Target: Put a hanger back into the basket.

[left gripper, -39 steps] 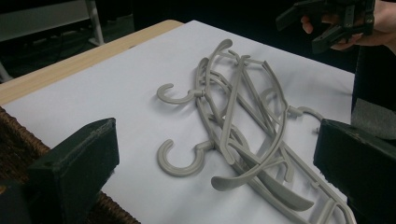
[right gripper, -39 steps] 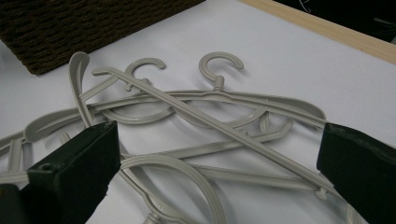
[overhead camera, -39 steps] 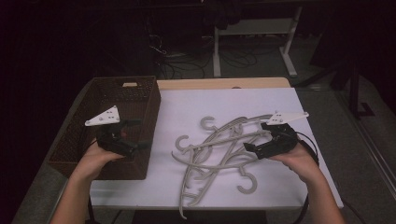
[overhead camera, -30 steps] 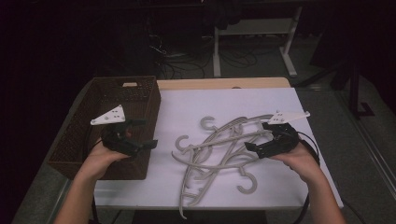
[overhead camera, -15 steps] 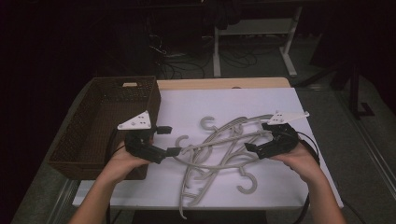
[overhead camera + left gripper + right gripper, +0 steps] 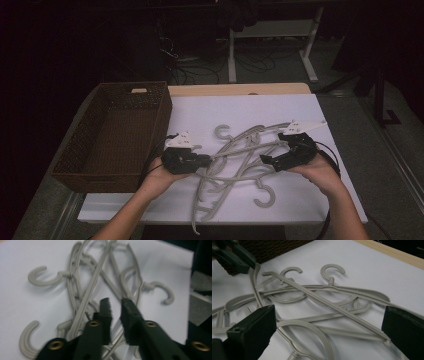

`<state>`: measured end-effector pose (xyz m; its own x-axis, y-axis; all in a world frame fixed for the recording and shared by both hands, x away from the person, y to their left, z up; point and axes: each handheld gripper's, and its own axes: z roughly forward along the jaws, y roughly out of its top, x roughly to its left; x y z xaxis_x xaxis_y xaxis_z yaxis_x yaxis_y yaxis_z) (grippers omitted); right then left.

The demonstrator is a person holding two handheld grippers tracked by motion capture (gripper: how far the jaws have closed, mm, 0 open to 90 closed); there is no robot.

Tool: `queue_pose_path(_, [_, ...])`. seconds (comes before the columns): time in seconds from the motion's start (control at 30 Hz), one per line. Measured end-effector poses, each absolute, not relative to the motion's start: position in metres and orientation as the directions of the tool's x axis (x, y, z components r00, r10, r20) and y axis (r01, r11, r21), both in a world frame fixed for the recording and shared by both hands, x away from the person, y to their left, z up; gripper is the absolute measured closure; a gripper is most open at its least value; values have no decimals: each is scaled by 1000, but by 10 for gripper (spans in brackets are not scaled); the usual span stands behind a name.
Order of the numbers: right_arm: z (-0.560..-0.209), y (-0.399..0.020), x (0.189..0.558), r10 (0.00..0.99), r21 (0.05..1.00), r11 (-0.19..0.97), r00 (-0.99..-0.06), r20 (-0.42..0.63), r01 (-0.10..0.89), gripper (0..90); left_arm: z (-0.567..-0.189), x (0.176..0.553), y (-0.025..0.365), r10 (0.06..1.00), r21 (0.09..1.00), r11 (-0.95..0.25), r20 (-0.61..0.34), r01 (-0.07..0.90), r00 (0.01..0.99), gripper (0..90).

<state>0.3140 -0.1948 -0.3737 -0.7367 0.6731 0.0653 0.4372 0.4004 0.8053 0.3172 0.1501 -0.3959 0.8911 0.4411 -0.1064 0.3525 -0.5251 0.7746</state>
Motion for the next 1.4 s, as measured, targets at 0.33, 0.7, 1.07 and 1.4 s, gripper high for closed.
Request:
queue_pose_path(0.33, [-374, -194, 314, 668, 806, 401, -741, 68, 435, 0, -421, 335, 125, 481, 680, -630, -35, 374, 876, 900])
queue_pose_path(0.7, [-376, -195, 315, 666, 807, 398, -742, 73, 437, 0, -422, 359, 119, 535, 650, -662, 59, 374, 843, 900])
queue_pose_path(1.07, [-379, -198, 317, 672, 806, 391, -737, 81, 444, 0, -421, 410, 107, 595, 639, -658, 119, 398, 795, 900])
queue_pose_path(1.4, [-380, -201, 318, 676, 812, 376, -732, 90, 447, 0, -425, 457, 93, 635, 645, -637, 128, 423, 762, 900])
